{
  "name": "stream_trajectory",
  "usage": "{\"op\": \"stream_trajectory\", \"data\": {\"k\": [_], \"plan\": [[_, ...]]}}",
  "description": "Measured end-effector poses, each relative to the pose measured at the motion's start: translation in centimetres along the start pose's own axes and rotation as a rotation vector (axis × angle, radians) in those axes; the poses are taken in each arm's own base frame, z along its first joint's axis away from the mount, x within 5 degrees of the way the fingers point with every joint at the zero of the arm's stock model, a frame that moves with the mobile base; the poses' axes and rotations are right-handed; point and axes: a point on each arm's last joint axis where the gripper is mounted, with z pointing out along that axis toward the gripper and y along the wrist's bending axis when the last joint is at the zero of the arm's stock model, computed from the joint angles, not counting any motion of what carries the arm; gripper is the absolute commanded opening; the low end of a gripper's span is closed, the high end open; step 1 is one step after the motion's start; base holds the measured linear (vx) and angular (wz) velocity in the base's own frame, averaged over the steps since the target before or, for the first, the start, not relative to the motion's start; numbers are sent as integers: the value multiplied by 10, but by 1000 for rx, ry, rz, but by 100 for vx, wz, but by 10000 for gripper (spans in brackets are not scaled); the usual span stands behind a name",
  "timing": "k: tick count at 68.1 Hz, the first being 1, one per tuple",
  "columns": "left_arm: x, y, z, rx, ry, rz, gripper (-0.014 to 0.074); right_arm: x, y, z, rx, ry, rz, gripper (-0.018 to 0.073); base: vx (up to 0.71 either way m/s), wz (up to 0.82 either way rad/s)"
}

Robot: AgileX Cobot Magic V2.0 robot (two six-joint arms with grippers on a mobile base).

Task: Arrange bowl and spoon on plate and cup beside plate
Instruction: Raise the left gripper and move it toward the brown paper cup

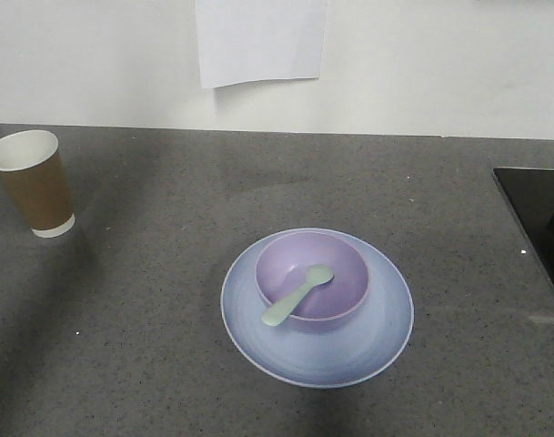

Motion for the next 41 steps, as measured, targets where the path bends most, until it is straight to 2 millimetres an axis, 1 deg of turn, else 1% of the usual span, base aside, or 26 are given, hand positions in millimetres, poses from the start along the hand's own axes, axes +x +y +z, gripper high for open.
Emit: {"op": "stream_trajectory", "data": {"k": [6, 15, 22, 30, 39, 41], "plan": [[2, 8, 15, -35, 39, -32, 347, 0, 1, 0, -5, 1, 3, -5, 0, 0], [5, 10, 53, -29, 98, -80, 347, 1, 1, 0, -12, 9, 8, -5, 0, 0], [11, 7, 92, 5, 167, -128, 347, 3, 2, 0, -20, 35, 12, -5, 0, 0], [25, 3, 139, 60, 272, -174, 347, 5, 3, 0, -34, 62, 20, -5, 0, 0], [42, -2, 181, 99, 373, -207, 347, 7, 4, 0, -38, 77, 22, -5, 0, 0], [45, -3, 188, 105, 390, -212, 347, 7, 4, 0, -39, 81, 22, -5, 0, 0]]}}
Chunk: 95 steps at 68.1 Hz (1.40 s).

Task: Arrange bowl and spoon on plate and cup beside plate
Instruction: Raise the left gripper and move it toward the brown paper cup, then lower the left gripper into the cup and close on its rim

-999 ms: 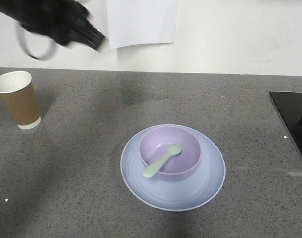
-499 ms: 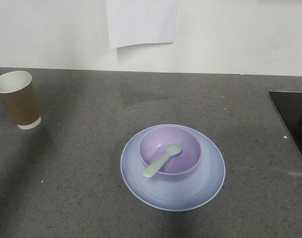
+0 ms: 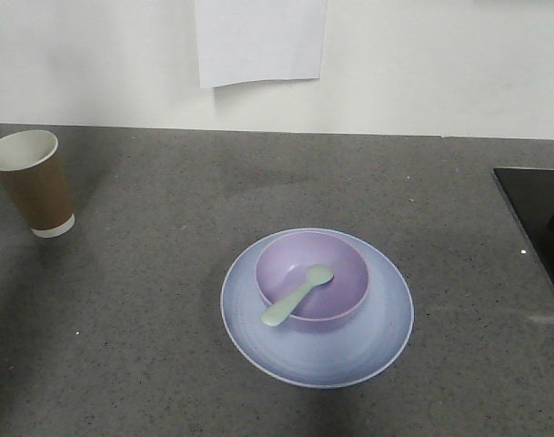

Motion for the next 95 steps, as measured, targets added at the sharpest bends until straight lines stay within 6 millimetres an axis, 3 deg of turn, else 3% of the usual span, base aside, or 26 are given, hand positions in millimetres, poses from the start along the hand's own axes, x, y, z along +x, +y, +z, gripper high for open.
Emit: {"op": "stream_trajectory", "data": {"k": [13, 56, 83, 89, 95], "plan": [[4, -3, 37, 49, 84, -27, 347, 1, 0, 0, -1, 8, 0, -5, 0, 0], [17, -21, 106, 119, 229, -31, 347, 3, 0, 0, -5, 33, 5, -5, 0, 0], [28, -26, 136, 114, 312, -22, 342, 3, 0, 0, -5, 36, 5, -5, 0, 0], [31, -27, 141, 114, 328, -21, 303, 3, 0, 0, -5, 38, 5, -5, 0, 0], [31, -28, 142, 115, 334, -18, 209, 4, 0, 0, -5, 39, 5, -5, 0, 0]]}}
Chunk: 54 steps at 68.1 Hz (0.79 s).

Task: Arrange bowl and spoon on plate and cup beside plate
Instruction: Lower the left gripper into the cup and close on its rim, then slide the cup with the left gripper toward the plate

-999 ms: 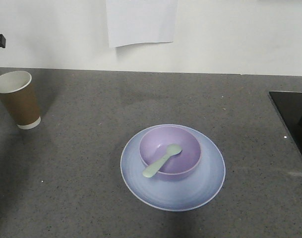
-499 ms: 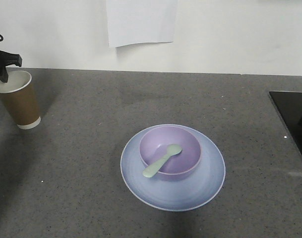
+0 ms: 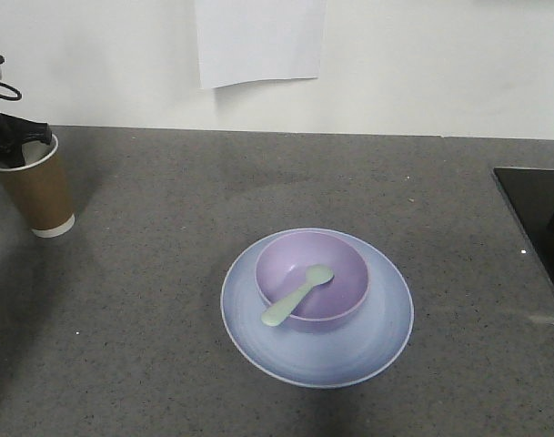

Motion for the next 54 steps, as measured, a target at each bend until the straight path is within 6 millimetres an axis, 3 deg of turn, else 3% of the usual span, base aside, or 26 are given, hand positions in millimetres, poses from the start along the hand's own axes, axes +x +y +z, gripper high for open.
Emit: {"op": "stream_trajectory", "data": {"k": [10, 25, 37, 44, 54], "plan": [[0, 0, 0, 0, 3, 24, -6, 0, 0, 0, 0, 1, 0, -5, 0, 0], [1, -3, -12, 46, -17, 50, -7, 0, 0, 0, 0, 2, 0, -5, 0, 0], [6, -12, -50, 175, -53, 77, -7, 0, 0, 0, 0, 2, 0, -5, 0, 0], [12, -27, -75, 285, -81, 113, -7, 0, 0, 0, 0, 4, 0, -5, 0, 0], [23, -64, -106, 402, -125, 199, -7, 0, 0, 0, 0, 4, 0, -5, 0, 0]]}}
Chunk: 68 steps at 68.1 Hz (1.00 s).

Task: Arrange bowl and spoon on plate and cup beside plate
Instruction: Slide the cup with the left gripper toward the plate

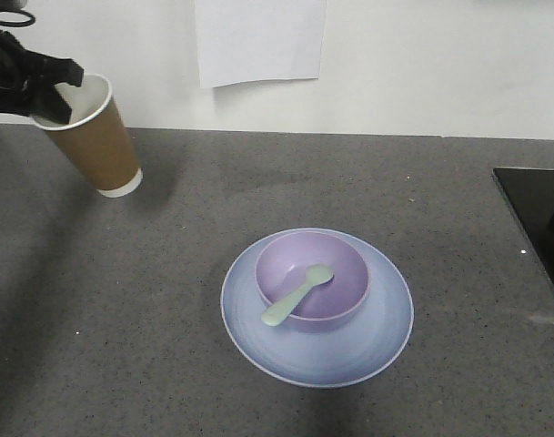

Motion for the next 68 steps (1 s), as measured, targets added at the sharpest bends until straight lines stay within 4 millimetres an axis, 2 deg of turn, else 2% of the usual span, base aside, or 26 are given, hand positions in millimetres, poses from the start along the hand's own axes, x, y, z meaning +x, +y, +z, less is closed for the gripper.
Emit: {"op": "stream_trajectory", "data": {"k": [11, 20, 33, 68], "plan": [[7, -48, 3, 66, 21, 102, -7, 0, 0, 0, 0, 0, 0, -5, 0, 0], [22, -69, 20, 78, 96, 156, -7, 0, 0, 0, -3, 1, 2, -5, 0, 0], [41, -67, 44, 14, 200, 174, -7, 0, 0, 0, -5, 1, 9, -5, 0, 0], [60, -62, 63, 23, 292, 149, -7, 0, 1, 0, -6, 4, 19, -5, 0, 0]]}}
